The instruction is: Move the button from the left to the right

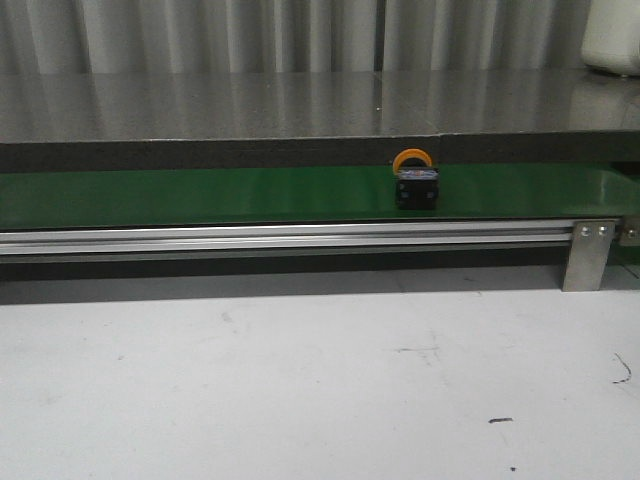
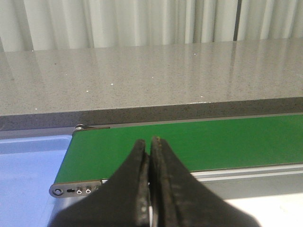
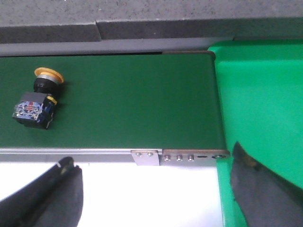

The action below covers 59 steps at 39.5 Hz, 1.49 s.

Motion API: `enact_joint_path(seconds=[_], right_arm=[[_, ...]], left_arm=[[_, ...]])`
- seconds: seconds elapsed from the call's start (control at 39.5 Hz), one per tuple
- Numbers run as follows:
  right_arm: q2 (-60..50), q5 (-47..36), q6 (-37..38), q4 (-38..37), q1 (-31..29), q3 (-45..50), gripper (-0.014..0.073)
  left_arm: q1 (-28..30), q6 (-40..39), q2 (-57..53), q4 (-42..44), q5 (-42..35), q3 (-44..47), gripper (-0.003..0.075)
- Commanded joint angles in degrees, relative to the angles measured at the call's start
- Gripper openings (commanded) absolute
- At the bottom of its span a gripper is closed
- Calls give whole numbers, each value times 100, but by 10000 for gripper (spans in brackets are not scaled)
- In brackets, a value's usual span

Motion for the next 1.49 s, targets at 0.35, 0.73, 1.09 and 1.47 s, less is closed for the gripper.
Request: enact_joint_path(seconds=[0.35, 0.73, 1.09, 1.47], right_arm=[[2225, -118, 9, 172, 419, -1876, 645], [3449, 501, 14, 518, 686, -3012, 645], [4023, 712, 14, 518, 686, -3170, 610], [3967, 839, 14, 518, 680, -3187, 199]], left_arm=[[-43, -41, 66, -29, -471, -158, -21], [-43, -41, 66, -29, -471, -158, -21], [-43, -41, 66, -29, -471, -158, -21], [-43, -41, 66, -29, -471, -158, -21]])
